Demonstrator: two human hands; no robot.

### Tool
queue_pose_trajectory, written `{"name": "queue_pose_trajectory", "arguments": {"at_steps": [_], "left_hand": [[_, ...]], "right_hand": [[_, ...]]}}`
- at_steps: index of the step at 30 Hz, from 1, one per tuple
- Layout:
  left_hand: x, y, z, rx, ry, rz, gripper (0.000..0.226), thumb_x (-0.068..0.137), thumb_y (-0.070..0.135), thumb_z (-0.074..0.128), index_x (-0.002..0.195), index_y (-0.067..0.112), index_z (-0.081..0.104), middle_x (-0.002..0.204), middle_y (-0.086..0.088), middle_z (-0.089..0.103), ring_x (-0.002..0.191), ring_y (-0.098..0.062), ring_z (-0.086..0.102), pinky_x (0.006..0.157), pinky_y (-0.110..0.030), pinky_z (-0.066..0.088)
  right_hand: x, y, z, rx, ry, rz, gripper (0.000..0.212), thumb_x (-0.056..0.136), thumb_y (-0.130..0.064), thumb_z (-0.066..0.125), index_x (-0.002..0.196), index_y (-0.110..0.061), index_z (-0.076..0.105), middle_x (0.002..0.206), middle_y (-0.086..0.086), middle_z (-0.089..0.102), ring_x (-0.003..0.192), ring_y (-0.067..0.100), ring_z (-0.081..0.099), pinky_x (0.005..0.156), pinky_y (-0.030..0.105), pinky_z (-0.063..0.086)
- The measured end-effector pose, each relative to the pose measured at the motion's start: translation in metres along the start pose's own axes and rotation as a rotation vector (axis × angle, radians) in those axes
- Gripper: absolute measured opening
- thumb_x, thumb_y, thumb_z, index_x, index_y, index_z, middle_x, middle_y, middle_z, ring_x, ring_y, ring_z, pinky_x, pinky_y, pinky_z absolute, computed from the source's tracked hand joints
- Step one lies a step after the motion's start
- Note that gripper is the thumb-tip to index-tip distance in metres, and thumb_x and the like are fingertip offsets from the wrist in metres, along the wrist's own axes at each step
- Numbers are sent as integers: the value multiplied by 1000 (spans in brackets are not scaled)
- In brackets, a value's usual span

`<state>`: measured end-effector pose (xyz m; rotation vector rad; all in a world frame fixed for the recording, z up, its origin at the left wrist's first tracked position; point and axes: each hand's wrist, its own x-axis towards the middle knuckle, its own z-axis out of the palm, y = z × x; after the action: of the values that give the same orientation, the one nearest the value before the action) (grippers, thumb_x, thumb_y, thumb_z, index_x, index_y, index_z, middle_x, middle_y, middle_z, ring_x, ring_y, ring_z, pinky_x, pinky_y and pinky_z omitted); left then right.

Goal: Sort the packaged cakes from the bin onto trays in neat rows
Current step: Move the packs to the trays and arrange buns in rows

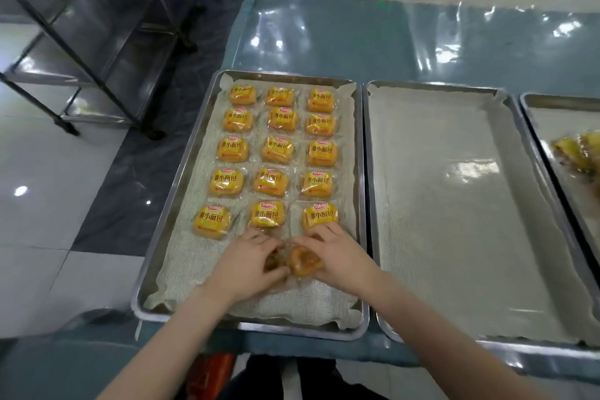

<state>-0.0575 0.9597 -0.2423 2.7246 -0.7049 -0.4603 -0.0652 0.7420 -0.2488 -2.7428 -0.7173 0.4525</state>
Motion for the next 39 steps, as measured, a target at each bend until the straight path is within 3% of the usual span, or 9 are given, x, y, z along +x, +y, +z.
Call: {"name": "queue_pose_trajectory", "arguments": {"at_steps": [5,9,13,17,25,28,31,35,39], "left_hand": [[-12,-4,-6,91,-11,15,62,78,75,26,106,31,61,108,12,62,110,-13,47,96,-38,42],[-17,-1,-17,47,41,-25,65,71,78,22,94,29,59,101,9,61,106,-14,49,93,-37,42],[-17,12,-24,-79,-1,-12,70,77,70,49,135,31,47,138,7,50,129,-15,41,109,-38,35],[-14,28,-24,-189,-55,37,73,77,48,72,140,34,38,142,8,46,131,-14,41,109,-34,33],[-6,33,-3,-129,83,48,60,75,67,54,127,38,47,128,11,53,123,-13,43,113,-40,30],[-4,38,2,-61,118,2,56,82,63,53,131,36,45,131,7,48,129,-16,38,118,-40,19],[2,43,6,-31,134,-19,60,85,64,51,136,34,42,134,5,47,131,-17,36,119,-43,18],[8,42,11,-16,94,-11,63,85,62,53,139,33,40,138,4,44,134,-18,32,120,-43,13],[8,36,11,-58,86,54,56,83,62,55,131,33,50,131,11,52,129,-11,38,120,-42,13]], "right_hand": [[-15,-11,0,343,221,249,64,82,-42,69,138,-35,40,131,-10,46,121,10,41,108,32,37],[-27,-35,-3,881,374,373,61,74,-24,82,123,-29,46,117,-13,59,107,-4,58,93,16,46],[-34,-46,2,1137,368,441,59,67,-3,84,110,-22,48,112,-1,65,99,7,67,89,27,54],[-43,-49,1,1272,332,442,61,66,9,80,115,-9,46,117,10,62,102,16,68,84,27,55],[-61,-39,-2,956,437,528,54,88,-2,62,124,-41,50,123,-11,59,106,4,62,84,22,55],[-62,-38,-4,860,470,567,37,94,-20,60,126,-37,54,119,-14,62,98,-3,63,76,17,55],[-56,-38,-1,670,366,519,52,84,-32,70,132,-36,50,119,-17,55,103,-1,58,86,19,52],[-49,-33,4,524,323,563,55,87,-20,68,137,-29,48,125,-10,51,105,7,56,96,30,51],[-42,-27,2,490,400,534,46,90,-4,57,129,-28,57,121,-7,53,106,7,53,91,18,46]]}}
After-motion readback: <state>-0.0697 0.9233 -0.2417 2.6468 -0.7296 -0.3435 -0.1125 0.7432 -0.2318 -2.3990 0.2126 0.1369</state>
